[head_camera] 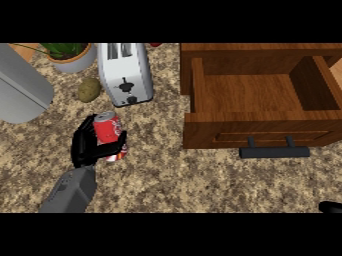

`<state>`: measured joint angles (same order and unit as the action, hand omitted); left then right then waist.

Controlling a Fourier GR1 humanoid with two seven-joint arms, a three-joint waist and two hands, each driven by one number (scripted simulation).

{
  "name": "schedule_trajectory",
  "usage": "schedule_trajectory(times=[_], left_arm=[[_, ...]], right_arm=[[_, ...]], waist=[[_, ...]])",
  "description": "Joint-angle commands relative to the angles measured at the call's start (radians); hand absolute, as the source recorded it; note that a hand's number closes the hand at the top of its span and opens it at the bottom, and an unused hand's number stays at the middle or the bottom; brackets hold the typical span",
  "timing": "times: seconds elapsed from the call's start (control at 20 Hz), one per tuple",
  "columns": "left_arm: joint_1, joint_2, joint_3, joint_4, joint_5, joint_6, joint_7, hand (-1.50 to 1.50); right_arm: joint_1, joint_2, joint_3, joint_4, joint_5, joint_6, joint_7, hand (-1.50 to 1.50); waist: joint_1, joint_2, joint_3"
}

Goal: Pick up the can, place it into the drawer and close the drawer

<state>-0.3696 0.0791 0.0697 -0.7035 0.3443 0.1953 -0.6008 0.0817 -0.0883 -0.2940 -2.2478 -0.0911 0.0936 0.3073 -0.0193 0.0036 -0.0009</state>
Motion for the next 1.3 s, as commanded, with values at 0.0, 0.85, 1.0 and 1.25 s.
schedule_trajectory(times=[0.0,0.85,1.0,1.25], left_arm=[[-0.114,0.026,-0.053,0.049,-0.024,-0.136,0.053,1.5],[-0.393,-0.042,-0.176,-0.333,-0.115,0.054,0.584,1.5],[-0.462,-0.059,-0.165,-0.323,-0.117,0.063,0.643,1.5],[-0.635,-0.068,-0.128,-0.193,-0.146,0.092,0.647,1.5]], right_arm=[[-0.008,-0.006,-0.022,0.038,-0.002,0.0,-0.027,-1.5],[-0.015,-0.005,-0.016,-0.037,0.016,-0.026,0.042,-1.5],[-0.055,-0.044,-0.052,0.027,-0.016,-0.011,0.04,-1.5],[0.011,0.016,0.024,-0.043,0.061,-0.018,0.022,-1.5]], waist=[[-0.003,0.001,0.0],[0.028,-0.012,0.002],[0.018,-0.005,0.001],[0.003,-0.001,0.001]])
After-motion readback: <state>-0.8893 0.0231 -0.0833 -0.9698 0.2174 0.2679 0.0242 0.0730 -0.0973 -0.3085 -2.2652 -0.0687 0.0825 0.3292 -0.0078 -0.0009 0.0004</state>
